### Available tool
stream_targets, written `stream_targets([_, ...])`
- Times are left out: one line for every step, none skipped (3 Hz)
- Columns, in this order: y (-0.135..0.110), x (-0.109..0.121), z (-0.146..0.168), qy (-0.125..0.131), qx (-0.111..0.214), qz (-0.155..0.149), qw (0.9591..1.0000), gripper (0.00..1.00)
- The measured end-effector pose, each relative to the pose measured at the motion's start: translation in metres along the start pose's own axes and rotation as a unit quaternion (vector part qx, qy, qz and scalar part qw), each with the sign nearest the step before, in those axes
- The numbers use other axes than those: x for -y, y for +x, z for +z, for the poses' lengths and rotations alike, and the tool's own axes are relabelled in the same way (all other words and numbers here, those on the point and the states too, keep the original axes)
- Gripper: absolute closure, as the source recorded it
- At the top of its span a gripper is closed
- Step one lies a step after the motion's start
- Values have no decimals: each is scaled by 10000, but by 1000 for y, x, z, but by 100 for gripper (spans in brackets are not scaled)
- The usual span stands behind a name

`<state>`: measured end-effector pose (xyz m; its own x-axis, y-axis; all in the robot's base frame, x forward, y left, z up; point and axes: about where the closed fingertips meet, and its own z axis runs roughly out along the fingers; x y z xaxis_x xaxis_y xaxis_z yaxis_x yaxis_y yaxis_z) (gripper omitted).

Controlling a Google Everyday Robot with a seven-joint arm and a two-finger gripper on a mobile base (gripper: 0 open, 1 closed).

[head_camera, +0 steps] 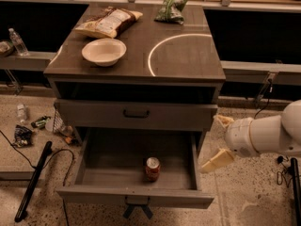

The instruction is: Pick coke can from middle drawer and place on counter

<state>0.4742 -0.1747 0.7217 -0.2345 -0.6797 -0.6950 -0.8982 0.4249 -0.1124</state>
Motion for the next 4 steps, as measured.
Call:
stream_targets([27,-6,61,-108,383,299,9988,0])
stream_targets([34,-6,74,-143,431,373,9983,0])
stream_targets([35,-6,79,-147,473,389,9980,0])
stream_targets([49,-3,123,-188,844,539,9948,0])
